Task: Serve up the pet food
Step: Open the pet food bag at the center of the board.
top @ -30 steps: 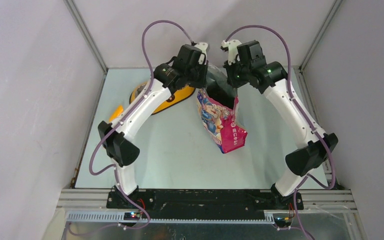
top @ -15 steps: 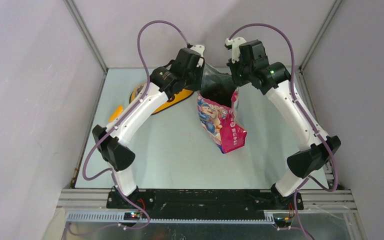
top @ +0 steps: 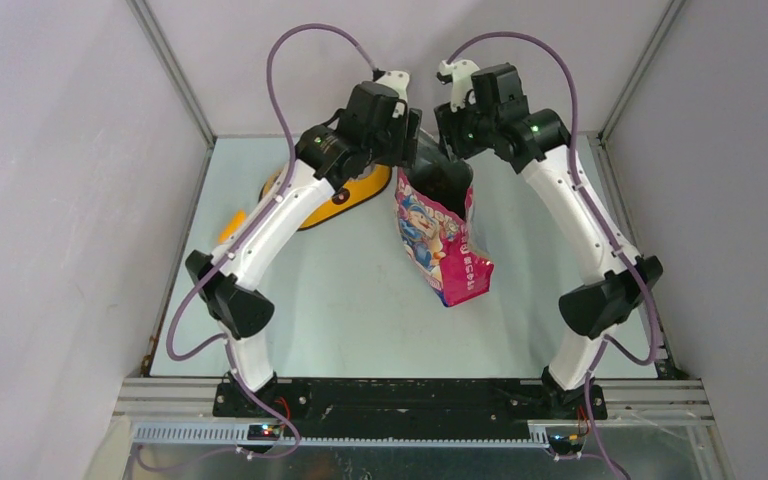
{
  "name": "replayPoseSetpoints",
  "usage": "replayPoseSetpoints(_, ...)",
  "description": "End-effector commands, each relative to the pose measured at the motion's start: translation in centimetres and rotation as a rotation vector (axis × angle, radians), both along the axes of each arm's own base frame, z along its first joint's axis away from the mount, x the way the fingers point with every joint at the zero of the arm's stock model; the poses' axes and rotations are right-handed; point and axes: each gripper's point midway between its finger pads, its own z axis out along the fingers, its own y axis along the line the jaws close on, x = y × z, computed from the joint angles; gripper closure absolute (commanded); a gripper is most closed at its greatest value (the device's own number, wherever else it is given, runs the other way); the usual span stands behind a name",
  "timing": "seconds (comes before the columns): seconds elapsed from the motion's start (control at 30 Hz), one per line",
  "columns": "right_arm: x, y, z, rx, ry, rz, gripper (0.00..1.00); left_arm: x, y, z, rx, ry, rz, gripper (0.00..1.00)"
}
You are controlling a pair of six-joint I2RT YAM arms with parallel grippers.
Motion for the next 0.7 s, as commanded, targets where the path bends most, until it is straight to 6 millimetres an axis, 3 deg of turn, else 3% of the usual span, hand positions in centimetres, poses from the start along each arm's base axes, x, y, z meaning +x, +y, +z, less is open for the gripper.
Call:
replayPoseSetpoints(0.0, 0.4, 1.8, 0.3, 0.048, 0.025, 0.043, 0.57, 0.9, -1.2, -0.3, 0.008, -0.015, -0.033, 0.32)
replayPoseSetpoints(0.13, 0.3, 2.5, -0.5, 0.044, 0.045, 0.056, 0.57, 1.1, -1.6, -0.7, 0.011, -0.008, -0.04, 0.33)
replayPoseSetpoints(0.27, 0.4, 2.7, -1.3, 0.013, 0.054, 0.05, 0.59, 1.1, -1.6, -1.1, 0.019, -0.001, -0.041, 0.4)
replayPoseSetpoints(0.47, 1.7, 0.2, -1.0, -0.076, -0.006, -0.062, 0.83, 1.3, -0.9, -0.5, 0.036, -0.025, -0.019, 0.86)
replayPoseSetpoints(0.57, 2.2, -1.2, 0.1, -0.078, -0.047, -0.106, 0.98, 1.4, -1.0, 0.0, 0.033, -0.039, -0.021, 0.97)
replayPoseSetpoints(0.67, 2.4, -2.8, 1.4, -0.063, -0.081, -0.145, 1.0, 1.6, -1.7, 0.6, 0.016, -0.051, -0.05, 1.0)
